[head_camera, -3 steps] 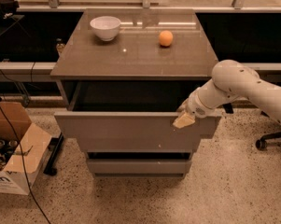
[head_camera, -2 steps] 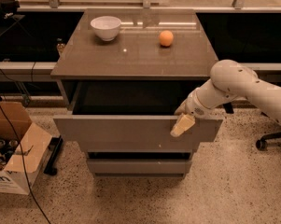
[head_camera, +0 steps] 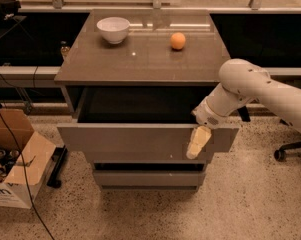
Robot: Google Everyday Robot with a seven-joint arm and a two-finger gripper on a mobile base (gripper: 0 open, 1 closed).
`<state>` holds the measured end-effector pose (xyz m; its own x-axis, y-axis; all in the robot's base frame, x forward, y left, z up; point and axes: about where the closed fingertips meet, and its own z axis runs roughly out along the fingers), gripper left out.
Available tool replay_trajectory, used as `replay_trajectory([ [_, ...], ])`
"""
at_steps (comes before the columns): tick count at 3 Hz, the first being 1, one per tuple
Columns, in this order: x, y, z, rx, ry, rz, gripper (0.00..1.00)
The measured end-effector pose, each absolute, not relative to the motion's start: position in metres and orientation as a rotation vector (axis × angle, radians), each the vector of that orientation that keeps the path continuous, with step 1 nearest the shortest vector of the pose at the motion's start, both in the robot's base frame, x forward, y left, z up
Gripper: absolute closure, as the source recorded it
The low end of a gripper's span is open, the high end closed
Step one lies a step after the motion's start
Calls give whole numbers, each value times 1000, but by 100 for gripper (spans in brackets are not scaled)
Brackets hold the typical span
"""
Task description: Open top drawer
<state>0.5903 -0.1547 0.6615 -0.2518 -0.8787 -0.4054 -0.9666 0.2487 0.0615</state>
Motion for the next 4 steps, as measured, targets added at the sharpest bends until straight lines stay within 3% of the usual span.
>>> replay_trajectory([
  [1, 568, -158, 660, -1748, 2261, 499, 19],
  [4, 526, -162, 664, -1730, 2298, 591, 90],
])
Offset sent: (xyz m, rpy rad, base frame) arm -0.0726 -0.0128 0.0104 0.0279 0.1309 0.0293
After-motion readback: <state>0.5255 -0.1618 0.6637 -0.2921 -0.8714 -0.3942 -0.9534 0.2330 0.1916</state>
